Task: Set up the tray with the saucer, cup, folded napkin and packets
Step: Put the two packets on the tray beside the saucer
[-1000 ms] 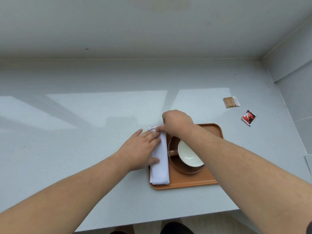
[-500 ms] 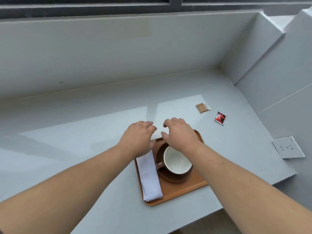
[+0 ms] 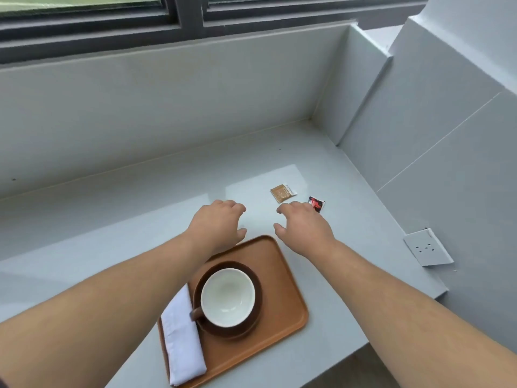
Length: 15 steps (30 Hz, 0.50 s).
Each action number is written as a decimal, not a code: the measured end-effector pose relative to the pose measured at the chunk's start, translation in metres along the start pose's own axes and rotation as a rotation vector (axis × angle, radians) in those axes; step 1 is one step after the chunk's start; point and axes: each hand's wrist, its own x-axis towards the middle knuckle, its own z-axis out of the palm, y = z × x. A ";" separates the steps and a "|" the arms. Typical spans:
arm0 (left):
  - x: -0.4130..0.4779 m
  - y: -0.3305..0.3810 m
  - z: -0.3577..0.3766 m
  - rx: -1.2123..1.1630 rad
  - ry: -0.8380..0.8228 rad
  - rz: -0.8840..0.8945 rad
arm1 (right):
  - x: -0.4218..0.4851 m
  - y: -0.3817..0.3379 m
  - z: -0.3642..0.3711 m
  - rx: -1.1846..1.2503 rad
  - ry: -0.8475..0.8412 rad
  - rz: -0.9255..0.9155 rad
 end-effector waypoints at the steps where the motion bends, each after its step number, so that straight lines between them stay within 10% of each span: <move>1: 0.008 0.007 0.001 -0.002 -0.011 0.003 | 0.001 0.011 -0.001 0.009 -0.010 0.015; 15: 0.127 0.066 0.007 0.124 -0.007 0.168 | 0.042 0.110 0.001 0.084 -0.019 0.087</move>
